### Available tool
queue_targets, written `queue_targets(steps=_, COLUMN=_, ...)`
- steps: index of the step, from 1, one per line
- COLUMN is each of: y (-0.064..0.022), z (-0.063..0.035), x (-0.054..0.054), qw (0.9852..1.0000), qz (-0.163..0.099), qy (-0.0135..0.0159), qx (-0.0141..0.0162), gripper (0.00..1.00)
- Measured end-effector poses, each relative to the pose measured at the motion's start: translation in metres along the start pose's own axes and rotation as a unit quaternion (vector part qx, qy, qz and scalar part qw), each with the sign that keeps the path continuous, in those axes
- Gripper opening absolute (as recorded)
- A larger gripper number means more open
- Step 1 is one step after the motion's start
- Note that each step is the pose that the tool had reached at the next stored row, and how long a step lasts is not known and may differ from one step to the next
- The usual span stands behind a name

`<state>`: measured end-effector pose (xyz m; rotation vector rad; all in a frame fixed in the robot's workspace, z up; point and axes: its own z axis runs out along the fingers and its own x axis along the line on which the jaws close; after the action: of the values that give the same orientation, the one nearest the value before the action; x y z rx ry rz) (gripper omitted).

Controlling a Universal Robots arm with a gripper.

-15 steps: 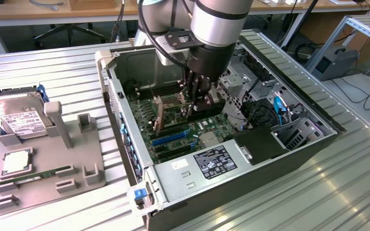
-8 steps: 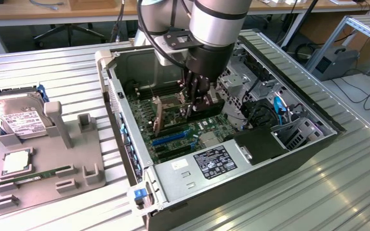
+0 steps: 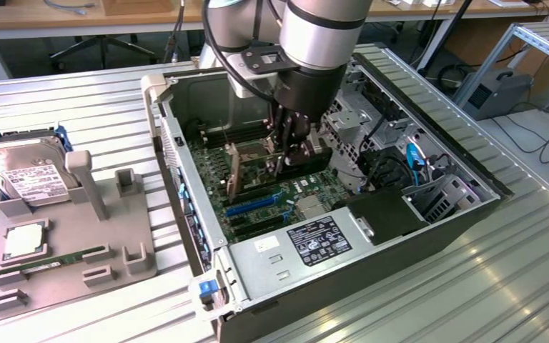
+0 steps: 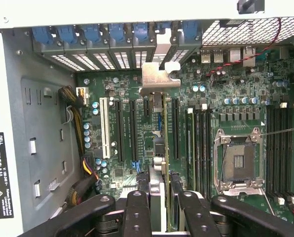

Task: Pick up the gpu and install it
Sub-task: 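Insert the gpu into the slot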

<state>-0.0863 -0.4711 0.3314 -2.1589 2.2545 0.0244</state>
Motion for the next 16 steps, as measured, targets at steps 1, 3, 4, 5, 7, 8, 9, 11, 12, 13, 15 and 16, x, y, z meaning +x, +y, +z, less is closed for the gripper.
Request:
queue_targets(steps=1, y=0.0003, z=0.0, x=0.0, qw=1.0, qz=0.0, qy=0.0001, qx=0.0, gripper=0.27)
queue_targets(steps=3, y=0.0007, z=0.0, x=0.0001, qw=1.0, qz=0.0, qy=0.0, qx=0.0, gripper=0.27)
queue_targets(steps=4, y=0.0009, z=0.0, x=0.0001, qw=1.0, qz=0.0, qy=0.0, qx=0.0, gripper=0.27)
queue_targets(steps=5, y=0.001, z=0.0, x=0.0001, qw=1.0, qz=0.0, qy=0.0, qx=0.0, gripper=0.27)
queue_targets(steps=7, y=0.0014, z=0.0, x=0.0002, qw=1.0, qz=0.0, qy=0.0001, qx=0.0, gripper=0.27)
queue_targets(steps=8, y=0.0016, z=0.0, x=0.0002, qw=1.0, qz=0.0, qy=0.0, qx=0.0, gripper=0.27)
queue_targets(steps=9, y=0.0018, z=0.0, x=0.0002, qw=1.0, qz=0.0, qy=0.0001, qx=0.0, gripper=0.27)
queue_targets(steps=11, y=0.0023, z=0.0, x=0.0003, qw=1.0, qz=0.0, qy=0.0, qx=0.0, gripper=0.27)
queue_targets(steps=12, y=0.0027, z=0.0, x=0.0003, qw=1.0, qz=0.0, qy=0.0001, qx=0.0, gripper=0.27)
queue_targets(steps=13, y=0.003, z=0.0, x=0.0004, qw=1.0, qz=0.0, qy=0.0, qx=0.0, gripper=0.27)
queue_targets(steps=15, y=0.0036, z=-0.0001, x=0.0004, qw=1.0, qz=0.0, qy=0.0001, qx=0.0, gripper=0.27)
queue_targets(steps=16, y=0.0038, z=0.0, x=0.0004, qw=1.0, qz=0.0, qy=0.0001, qx=0.0, gripper=0.27)
